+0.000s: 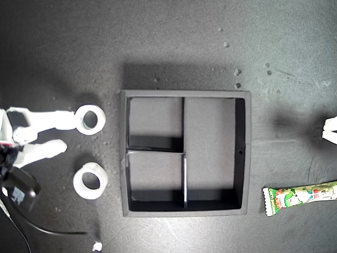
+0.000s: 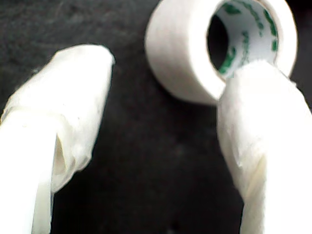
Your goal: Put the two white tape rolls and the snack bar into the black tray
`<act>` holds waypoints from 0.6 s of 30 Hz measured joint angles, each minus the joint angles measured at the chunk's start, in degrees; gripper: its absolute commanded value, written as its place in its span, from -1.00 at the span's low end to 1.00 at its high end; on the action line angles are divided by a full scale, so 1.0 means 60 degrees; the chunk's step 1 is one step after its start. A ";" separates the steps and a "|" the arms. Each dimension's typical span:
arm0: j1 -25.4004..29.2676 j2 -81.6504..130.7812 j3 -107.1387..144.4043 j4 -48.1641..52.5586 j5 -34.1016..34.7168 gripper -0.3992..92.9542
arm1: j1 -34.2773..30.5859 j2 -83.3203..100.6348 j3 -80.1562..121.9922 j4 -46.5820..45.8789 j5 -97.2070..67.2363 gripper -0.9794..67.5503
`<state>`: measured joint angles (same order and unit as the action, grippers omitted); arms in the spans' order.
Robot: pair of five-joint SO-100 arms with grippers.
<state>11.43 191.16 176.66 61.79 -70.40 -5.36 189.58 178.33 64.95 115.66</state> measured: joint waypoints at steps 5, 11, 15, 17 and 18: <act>-0.0044 0.0000 -0.0132 -0.0542 0.0542 -0.70 | -0.0981 0.0000 0.0000 -0.1318 0.0000 -0.98; -0.0220 0.0000 -0.1025 -0.0601 0.1392 -0.68 | -0.0850 0.0000 0.0000 -0.2695 0.0044 -0.98; -0.0278 0.0015 -0.1289 -0.0601 0.1846 -0.65 | -0.0659 0.0000 0.0000 -0.2798 0.0000 -0.98; -0.0264 0.0015 -0.1362 -0.0601 0.1978 -0.64 | -0.0557 0.0000 0.0000 -0.2739 0.0000 -0.98; -0.0264 0.0015 -0.1436 -0.0601 0.2021 -0.64 | -0.0557 0.0000 0.0000 -0.2739 0.0059 -0.98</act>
<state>9.84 191.25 168.05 58.18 -58.27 -8.70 189.58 178.33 48.52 116.02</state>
